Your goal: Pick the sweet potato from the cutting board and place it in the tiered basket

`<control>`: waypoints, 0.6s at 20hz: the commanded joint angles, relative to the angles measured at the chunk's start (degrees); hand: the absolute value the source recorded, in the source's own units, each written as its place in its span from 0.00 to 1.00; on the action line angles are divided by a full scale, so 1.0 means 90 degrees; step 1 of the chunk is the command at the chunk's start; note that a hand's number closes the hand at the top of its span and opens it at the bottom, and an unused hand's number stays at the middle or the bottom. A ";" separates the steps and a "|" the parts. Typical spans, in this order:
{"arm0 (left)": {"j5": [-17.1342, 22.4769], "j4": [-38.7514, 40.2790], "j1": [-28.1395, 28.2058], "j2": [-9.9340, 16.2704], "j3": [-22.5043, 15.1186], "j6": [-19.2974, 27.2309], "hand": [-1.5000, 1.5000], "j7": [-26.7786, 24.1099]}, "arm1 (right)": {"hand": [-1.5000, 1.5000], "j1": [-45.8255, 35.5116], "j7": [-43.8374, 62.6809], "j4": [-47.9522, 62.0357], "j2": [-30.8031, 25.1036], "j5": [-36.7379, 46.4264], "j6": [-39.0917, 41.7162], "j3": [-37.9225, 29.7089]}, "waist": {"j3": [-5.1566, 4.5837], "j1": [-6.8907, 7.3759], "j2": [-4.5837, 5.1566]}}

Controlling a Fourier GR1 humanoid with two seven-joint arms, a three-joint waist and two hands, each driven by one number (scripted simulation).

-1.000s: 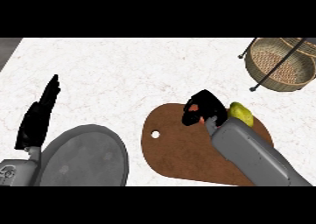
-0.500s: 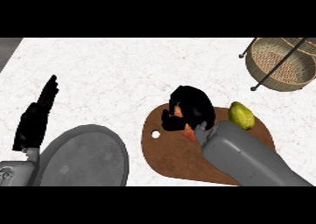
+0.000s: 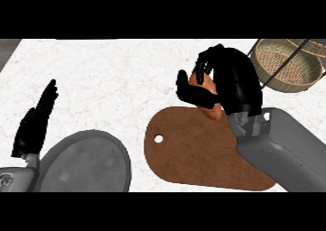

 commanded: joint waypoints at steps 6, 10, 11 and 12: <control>-0.0009 0.0246 -0.0317 -0.0043 0.0151 -0.0101 0.50 0.0037 | 1.00 -0.0520 0.0251 -0.0614 -0.1368 0.0349 0.1340 -0.1099 | -0.0003 0.0026 0.0031; -0.0129 0.0389 -0.0465 -0.0157 0.0132 -0.0093 0.50 -0.0036 | 1.00 -0.0693 -0.0564 -0.0133 -0.1629 -0.0670 0.2000 -0.2171 | 0.0000 0.0062 0.0051; 0.0108 -0.0149 0.0004 0.0112 0.0298 -0.0394 0.50 0.0026 | 1.00 -0.1011 -0.0677 0.0577 -0.1211 -0.0497 0.1886 -0.2128 | 0.0000 0.0182 0.0053; -0.0158 -0.0534 -0.0001 -0.0089 0.0036 -0.0155 0.50 0.0461 | 1.00 -0.0928 -0.0792 0.0550 -0.1137 -0.0456 0.1758 -0.2308 | 0.0003 0.0168 0.0046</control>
